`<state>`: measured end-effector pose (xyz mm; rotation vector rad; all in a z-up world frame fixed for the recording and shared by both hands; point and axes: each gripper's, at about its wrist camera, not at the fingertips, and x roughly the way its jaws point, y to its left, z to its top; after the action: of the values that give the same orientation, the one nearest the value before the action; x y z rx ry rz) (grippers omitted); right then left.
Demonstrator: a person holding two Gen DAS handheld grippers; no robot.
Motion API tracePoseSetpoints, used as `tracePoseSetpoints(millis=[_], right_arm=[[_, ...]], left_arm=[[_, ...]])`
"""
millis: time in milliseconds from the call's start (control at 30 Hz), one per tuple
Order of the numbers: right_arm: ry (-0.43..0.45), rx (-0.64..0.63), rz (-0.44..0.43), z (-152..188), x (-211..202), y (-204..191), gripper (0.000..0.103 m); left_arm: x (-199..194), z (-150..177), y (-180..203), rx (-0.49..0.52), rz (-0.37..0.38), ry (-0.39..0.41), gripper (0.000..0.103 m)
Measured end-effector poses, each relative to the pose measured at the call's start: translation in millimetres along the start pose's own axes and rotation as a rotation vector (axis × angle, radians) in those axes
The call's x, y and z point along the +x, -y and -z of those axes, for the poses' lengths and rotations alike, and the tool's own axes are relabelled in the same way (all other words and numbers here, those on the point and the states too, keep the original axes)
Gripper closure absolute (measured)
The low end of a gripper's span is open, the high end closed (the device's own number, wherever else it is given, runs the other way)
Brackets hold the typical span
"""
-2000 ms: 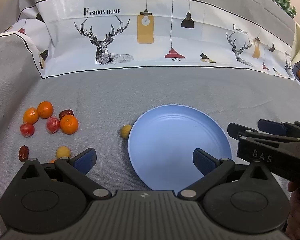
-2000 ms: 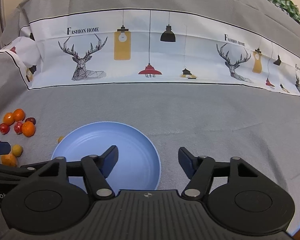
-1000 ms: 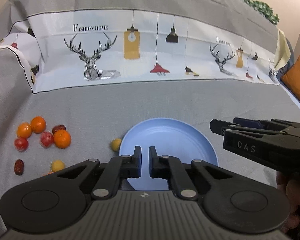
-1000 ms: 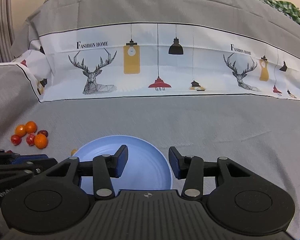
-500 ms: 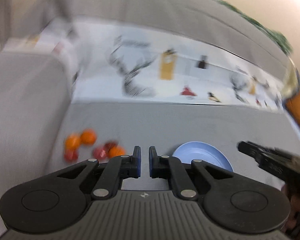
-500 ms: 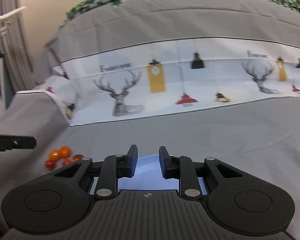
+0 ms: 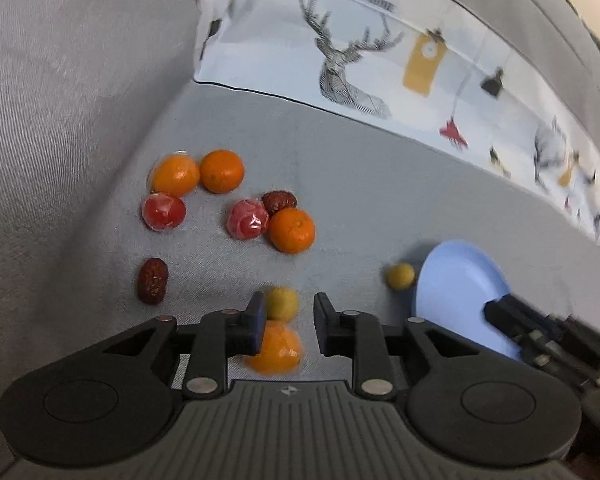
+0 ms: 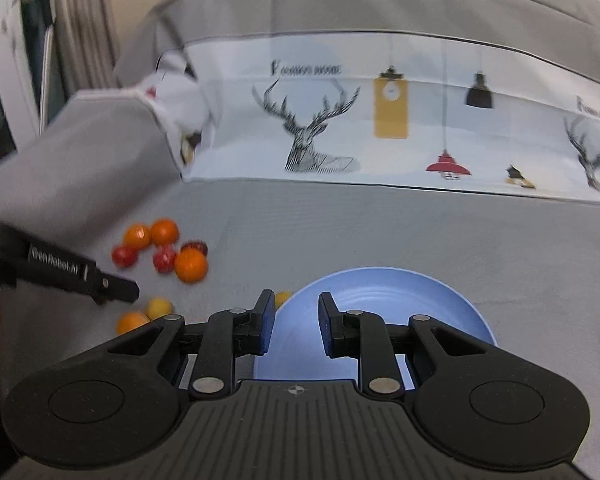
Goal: Organize fruits
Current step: 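Grasp the wrapped orange mandarin with the left tool while the right tool reaches a yellow fruit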
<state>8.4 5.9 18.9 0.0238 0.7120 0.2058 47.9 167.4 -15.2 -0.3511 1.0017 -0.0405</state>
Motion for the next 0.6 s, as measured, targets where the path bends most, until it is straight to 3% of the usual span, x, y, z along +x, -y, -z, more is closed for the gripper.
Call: tracePoseSetpoints(millis=[133,267,467,600], right_arm=[[-0.009,-0.106,0.01,-8.1,23.4,-16.2,0.072],[-0.027,-0.307,0.039,-9.9,55.5,-37.8,0.061],[-0.126,-0.61,0.07,7.5,103.5,-63.7,0.061],[-0.135,-0.67,0.075,10.3,104.4,-67.8,0.063]], left_arm=[[11.0,1.9,-3.0,-0.03,-0.008,-0.049,0.062],[19.1,1.9,1.3,-0.004,-0.046,-0.083,0.053],[24.2,2.3,0.5,-0.009,-0.063,-0.111,0.052],[26.5,2.1,1.7,0.003,-0.064,-0.135,0.052]])
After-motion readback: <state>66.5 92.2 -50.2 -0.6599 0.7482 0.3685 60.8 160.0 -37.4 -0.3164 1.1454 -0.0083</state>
